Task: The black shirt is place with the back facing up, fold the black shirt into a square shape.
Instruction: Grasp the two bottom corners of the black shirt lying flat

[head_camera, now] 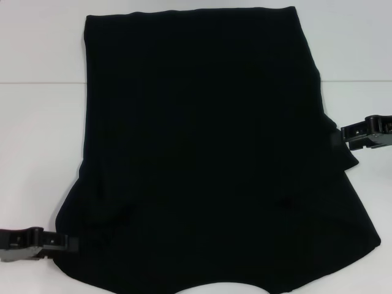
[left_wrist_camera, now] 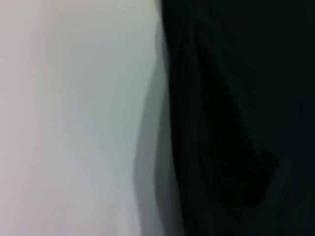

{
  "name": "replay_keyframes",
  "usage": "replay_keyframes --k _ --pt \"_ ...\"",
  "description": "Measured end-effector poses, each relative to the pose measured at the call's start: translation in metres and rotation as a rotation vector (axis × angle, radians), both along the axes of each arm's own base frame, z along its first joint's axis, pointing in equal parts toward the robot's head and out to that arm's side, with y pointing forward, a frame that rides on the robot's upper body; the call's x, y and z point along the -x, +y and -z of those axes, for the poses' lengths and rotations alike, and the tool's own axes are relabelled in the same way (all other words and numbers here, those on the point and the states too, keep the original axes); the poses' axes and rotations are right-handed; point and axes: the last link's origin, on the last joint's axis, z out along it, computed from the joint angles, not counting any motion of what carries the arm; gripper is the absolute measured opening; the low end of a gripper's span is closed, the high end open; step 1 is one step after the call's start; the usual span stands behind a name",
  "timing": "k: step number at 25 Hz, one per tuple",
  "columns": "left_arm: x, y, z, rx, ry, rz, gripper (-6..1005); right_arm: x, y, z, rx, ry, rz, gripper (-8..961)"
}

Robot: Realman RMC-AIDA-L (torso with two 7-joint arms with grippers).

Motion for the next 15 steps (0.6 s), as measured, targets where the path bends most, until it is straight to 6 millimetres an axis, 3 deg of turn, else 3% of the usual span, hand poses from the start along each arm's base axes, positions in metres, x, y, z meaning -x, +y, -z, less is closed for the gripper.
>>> replay_keyframes --k 15 --pt "-0.0057 0.0095 0.0046 -0.027 0.014 0.010 456 -0.0042 -0.0027 -0.0035 -0.014 0.015 0.008 589"
